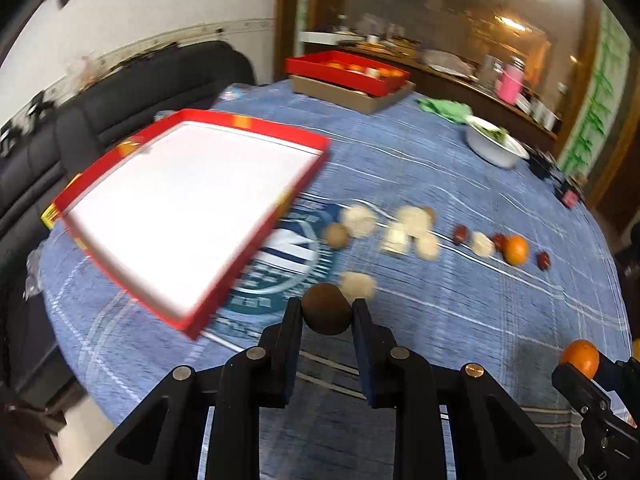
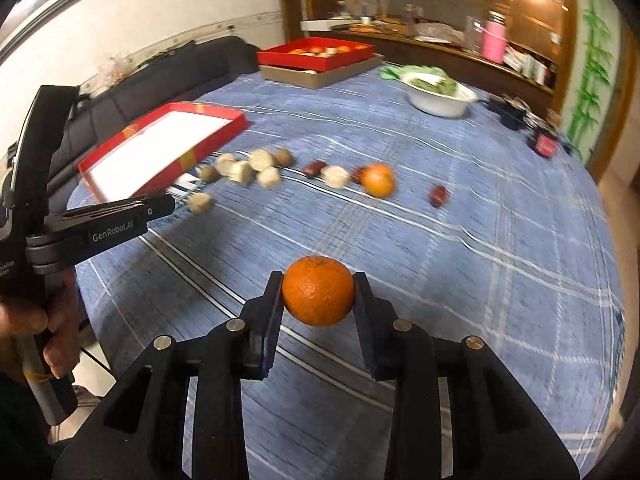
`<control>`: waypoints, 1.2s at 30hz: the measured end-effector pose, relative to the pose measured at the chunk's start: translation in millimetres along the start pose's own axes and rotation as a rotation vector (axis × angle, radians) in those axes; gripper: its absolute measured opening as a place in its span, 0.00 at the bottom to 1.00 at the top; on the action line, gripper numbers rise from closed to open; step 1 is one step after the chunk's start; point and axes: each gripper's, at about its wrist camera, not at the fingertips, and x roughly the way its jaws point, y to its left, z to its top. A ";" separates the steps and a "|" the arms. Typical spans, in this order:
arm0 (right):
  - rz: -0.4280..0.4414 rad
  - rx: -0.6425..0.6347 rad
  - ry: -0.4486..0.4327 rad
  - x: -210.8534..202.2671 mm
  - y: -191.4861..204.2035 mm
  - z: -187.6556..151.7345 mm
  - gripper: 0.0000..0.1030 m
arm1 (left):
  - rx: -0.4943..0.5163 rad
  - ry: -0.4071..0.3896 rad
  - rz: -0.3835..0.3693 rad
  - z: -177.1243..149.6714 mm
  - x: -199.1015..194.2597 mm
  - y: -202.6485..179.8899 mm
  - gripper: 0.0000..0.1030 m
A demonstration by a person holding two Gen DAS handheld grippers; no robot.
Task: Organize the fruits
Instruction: 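Carry both fruits into the red tray and open both grippers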
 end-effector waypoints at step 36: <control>0.285 -0.191 0.087 206.5 192.9 165.8 0.32 | -0.263 -0.005 0.313 66.4 57.8 152.0 0.23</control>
